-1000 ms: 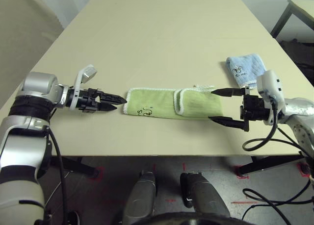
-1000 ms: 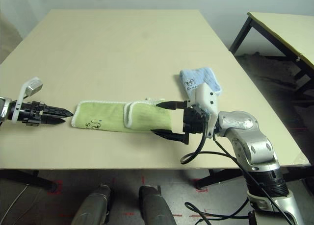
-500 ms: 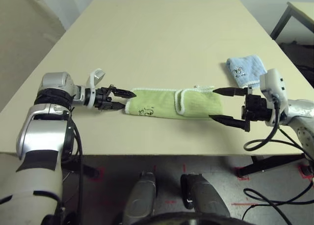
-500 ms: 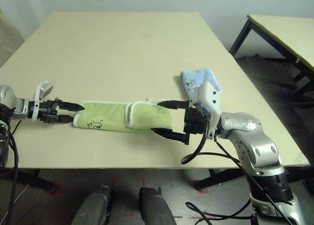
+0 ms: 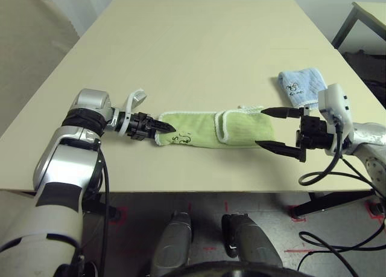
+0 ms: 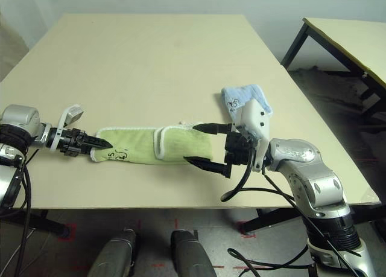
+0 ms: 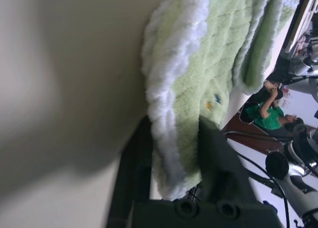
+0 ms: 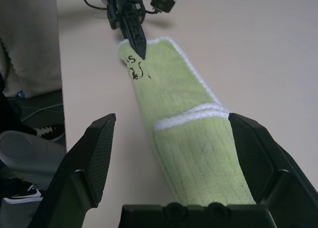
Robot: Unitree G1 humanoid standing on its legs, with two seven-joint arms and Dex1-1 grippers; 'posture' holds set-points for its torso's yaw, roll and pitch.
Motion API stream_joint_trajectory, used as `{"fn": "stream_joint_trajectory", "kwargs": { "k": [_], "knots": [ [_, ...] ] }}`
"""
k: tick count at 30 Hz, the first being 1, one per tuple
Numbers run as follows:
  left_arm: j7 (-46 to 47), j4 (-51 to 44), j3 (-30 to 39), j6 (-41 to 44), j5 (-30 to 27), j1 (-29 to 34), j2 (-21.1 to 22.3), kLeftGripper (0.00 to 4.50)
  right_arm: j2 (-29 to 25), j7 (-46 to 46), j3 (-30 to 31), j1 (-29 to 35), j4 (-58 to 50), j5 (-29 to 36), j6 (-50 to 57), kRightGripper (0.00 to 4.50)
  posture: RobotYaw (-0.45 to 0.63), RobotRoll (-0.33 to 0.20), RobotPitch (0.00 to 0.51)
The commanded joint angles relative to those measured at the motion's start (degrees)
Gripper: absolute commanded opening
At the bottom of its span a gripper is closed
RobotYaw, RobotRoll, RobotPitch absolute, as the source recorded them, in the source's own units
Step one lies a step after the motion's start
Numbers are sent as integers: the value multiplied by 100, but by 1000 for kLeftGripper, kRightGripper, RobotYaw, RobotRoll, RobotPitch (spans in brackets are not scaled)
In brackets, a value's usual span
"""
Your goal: Fold the towel and set it aside.
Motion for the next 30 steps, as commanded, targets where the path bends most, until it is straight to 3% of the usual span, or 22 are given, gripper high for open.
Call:
{"fn": "stream_joint_trajectory", "kwargs": {
  "k": [1, 12, 18, 23, 27, 30],
  "knots": [
    [-224, 19, -165, -66, 82, 17, 191, 124, -62, 53, -30, 30, -75, 67, 19, 4500, -53, 0, 139],
    [-1413, 51, -1218, -808, 662, 186, 1312, 24, -222, 385, 73, 147, -61, -29, -74, 4500, -41, 0, 138],
    [-1487, 260, -1683, -1456, 764, 388, 1990, 24, -219, 386, 46, 184, -59, -45, -81, 4500, -37, 0, 136],
    [-1487, -408, -1828, -1041, -12, 368, 2325, 24, -121, 258, 92, 177, -142, -6, -8, 4500, -26, 0, 135],
    [-1487, -2426, -1574, 474, -1564, 298, 2620, 24, -101, 267, 194, 209, -202, 2, 30, 4500, -21, 0, 134],
    [-1487, -3399, -1412, 1029, -2304, 297, 2733, 24, -68, 212, 236, 218, -278, 24, 80, 4500, -19, 0, 132]
  ]
}}
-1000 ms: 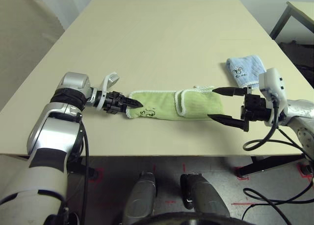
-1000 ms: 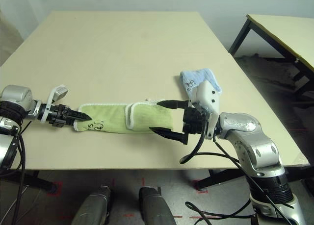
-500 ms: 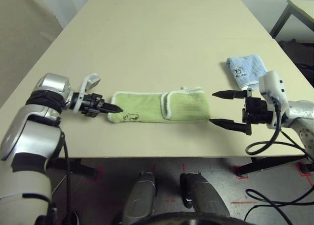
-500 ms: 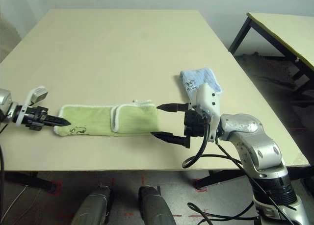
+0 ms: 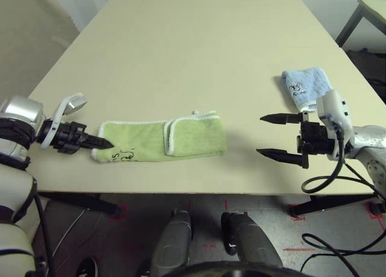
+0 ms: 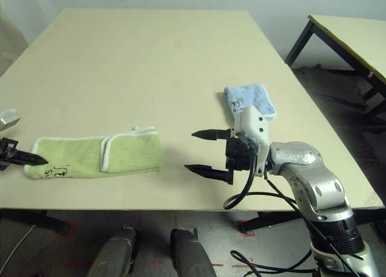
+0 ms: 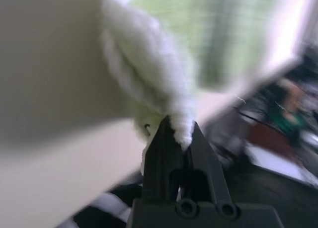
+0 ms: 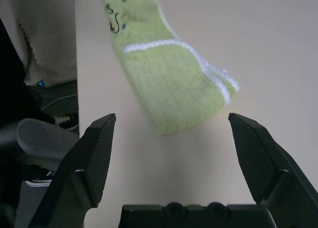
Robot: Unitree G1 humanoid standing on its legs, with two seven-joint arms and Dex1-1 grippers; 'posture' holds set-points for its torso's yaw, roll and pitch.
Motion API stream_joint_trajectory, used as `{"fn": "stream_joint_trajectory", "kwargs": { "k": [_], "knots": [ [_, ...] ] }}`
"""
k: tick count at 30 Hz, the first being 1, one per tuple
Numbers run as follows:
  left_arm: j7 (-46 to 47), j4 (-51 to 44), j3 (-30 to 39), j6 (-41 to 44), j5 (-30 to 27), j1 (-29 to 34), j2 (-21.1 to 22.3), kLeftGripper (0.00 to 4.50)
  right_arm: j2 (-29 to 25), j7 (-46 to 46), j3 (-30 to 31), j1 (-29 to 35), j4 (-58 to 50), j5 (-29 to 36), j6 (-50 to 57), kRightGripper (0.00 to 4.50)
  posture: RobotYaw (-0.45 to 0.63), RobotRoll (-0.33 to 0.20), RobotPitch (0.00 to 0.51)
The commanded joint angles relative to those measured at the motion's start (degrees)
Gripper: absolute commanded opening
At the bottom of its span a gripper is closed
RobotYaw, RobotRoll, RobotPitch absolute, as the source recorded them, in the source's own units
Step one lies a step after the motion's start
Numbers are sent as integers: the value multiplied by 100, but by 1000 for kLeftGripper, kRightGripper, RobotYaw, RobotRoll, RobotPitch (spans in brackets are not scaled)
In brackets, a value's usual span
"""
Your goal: Fold the towel and set it aside.
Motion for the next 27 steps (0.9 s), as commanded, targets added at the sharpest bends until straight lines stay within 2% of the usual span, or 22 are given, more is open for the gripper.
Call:
{"fn": "stream_joint_trajectory", "kwargs": {
  "k": [1, 7, 11, 17, 27],
  "knots": [
    [1, -961, 166, 563, -903, -40, 133, 24, 34, -52, 94, 51, -180, 55, 80, 4500, -21, 0, 133],
    [552, -1479, 170, 567, -2162, -222, -57, 24, 31, -127, 91, 125, -289, 87, 114, 4500, -34, 0, 132],
    [1321, -1160, 457, 567, -2703, -336, -557, 24, 47, -197, 87, 159, -335, 94, 139, 4500, -41, 0, 132],
    [2873, -513, 1209, 567, -3166, -310, -1478, 24, 94, -333, 99, 218, -454, 123, 210, 4500, -54, 0, 136],
    [5953, 271, 2411, 567, -3543, -76, -2487, 24, 111, -446, 115, 242, -482, 136, 227, 4500, -50, 0, 138]
  ]
}}
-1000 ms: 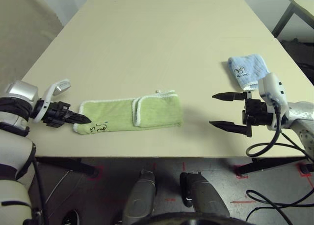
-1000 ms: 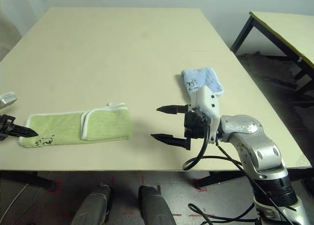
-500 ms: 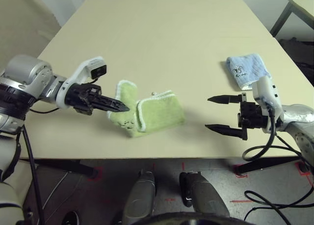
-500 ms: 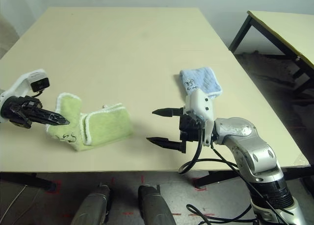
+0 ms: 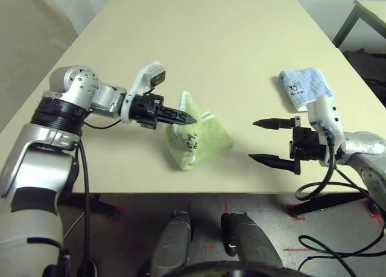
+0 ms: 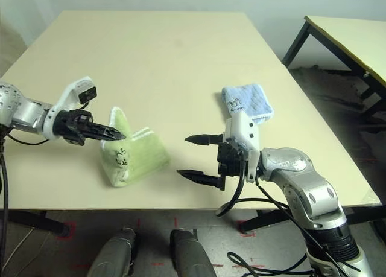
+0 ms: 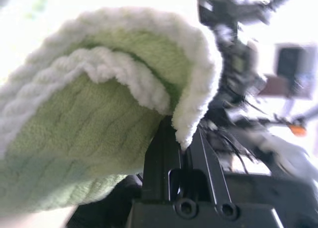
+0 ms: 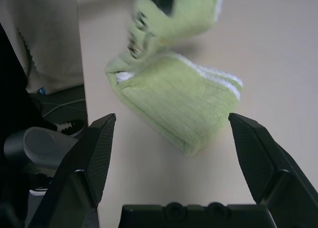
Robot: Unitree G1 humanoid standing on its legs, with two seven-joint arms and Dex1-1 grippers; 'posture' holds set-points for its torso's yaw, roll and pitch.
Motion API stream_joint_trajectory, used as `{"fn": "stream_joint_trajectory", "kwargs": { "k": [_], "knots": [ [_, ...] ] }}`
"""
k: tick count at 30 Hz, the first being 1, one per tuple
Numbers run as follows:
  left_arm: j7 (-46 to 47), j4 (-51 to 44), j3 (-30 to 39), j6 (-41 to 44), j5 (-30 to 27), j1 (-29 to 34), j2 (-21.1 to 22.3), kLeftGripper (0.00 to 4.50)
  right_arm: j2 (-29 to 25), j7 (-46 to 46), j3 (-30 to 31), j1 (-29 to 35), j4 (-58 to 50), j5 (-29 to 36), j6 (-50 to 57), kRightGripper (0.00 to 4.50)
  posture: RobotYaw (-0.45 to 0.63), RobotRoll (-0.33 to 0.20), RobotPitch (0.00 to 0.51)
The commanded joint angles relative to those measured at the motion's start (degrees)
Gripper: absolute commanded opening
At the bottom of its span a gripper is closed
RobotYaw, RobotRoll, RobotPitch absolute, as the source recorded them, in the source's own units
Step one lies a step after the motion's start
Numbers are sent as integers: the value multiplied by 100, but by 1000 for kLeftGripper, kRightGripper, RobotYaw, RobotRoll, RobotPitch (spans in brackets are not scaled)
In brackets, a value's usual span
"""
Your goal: Fold the towel and set it aside.
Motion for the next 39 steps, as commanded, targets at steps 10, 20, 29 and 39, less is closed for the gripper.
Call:
{"fn": "stream_joint_trajectory", "kwargs": {
  "k": [10, 20, 29, 39],
  "knots": [
    [3047, 274, 1577, 41, -1207, 443, -1239, 24, 53, -40, 100, 27, -76, -2, 2, 4500, -43, 0, 144],
    [4442, -11, 1563, 41, -2216, 739, -1752, 538, 71, -49, 130, -19, -64, -15, 10, 4500, -50, 0, 143],
    [4952, -27, 1856, 29, -2427, 800, -1747, 3354, 105, -53, 164, -18, -59, -28, 4, 4500, -45, 0, 146],
    [4331, -1224, 2469, -974, -1729, 1134, -1594, 4470, 184, -145, 216, -267, -2, -67, 5, 4500, -50, 0, 145]
  ]
}}
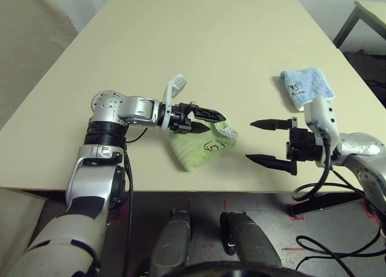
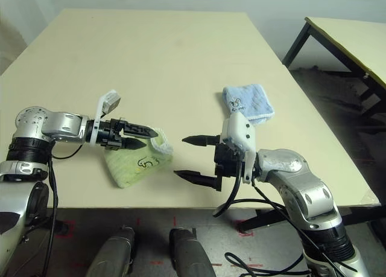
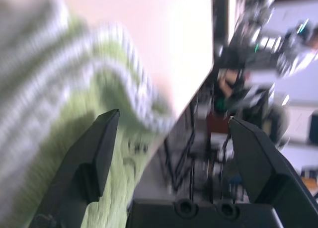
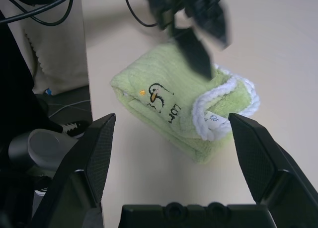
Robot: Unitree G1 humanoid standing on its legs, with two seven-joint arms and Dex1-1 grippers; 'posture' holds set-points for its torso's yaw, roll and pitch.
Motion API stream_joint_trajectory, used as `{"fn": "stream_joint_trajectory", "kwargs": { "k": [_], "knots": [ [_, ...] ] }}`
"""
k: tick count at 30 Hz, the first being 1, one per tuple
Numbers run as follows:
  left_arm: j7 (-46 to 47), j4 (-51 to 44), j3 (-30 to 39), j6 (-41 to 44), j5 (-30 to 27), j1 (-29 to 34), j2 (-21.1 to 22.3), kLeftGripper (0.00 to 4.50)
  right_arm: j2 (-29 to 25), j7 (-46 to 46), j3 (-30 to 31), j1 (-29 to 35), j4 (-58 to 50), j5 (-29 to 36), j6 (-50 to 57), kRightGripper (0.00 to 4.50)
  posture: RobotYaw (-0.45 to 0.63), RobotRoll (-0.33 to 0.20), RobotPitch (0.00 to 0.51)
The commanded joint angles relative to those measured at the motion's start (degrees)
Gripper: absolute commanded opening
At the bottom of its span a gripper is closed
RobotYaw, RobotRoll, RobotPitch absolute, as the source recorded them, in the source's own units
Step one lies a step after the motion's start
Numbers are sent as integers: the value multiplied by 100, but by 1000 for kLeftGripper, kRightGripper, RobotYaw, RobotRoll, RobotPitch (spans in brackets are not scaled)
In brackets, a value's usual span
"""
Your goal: Fold the towel and set it aside.
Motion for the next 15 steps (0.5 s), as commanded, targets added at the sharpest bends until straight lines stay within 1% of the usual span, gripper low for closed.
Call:
{"fn": "stream_joint_trajectory", "kwargs": {
  "k": [1, 3, 4, 5, 6, 7, 9, 10, 12, 14, 15],
  "knots": [
    [-1230, -1254, -5, -538, 875, 397, 383, 4470, 69, -147, 69, -336, 26, -43, 73, 4500, -50, 0, 145],
    [-2483, -2126, -375, -1015, 1595, 794, 841, 4470, 114, -185, 175, -588, 82, -3, 242, 4500, -47, 0, 143],
    [-3005, -2410, -551, -1236, 1903, 976, 1062, 4470, 155, -189, 241, -706, 111, 17, 304, 4500, -47, 0, 143],
    [-3489, -2644, -662, -1485, 2174, 1163, 1261, 4500, 219, -116, 319, -841, 147, 144, 434, 4175, -40, 0, 143],
    [-3846, -2792, -694, -1704, 2375, 1315, 1386, 4500, 267, -70, 408, -958, 183, 170, 512, 3984, -37, 0, 144],
    [-4095, -2906, -642, -1928, 2532, 1465, 1463, 4312, 323, 13, 554, -1083, 241, 137, 548, 3626, -34, 0, 144],
    [-4593, -3205, -565, -2335, 2838, 1778, 1617, 3927, 431, 182, 871, -1308, 392, -35, 483, 2936, -20, 0, 144],
    [-4838, -3403, -573, -2556, 3026, 1955, 1707, 3536, 494, 268, 1013, -1409, 484, -111, 430, 2481, -10, 0, 142],
    [-5288, -3896, -669, -3096, 3497, 2409, 1892, 2888, 620, 427, 1269, -1598, 682, -237, 340, 1720, 7, 0, 140],
    [-5691, -4414, -809, -3718, 4008, 2922, 2037, 2168, 704, 667, 1536, -1782, 954, -461, 131, 1064, 16, 0, 140],
    [-6081, -4700, -952, -4330, 4434, 3239, 2133, 1826, 713, 832, 1679, -1882, 1148, -621, -42, 656, 26, 0, 141]
  ]
}}
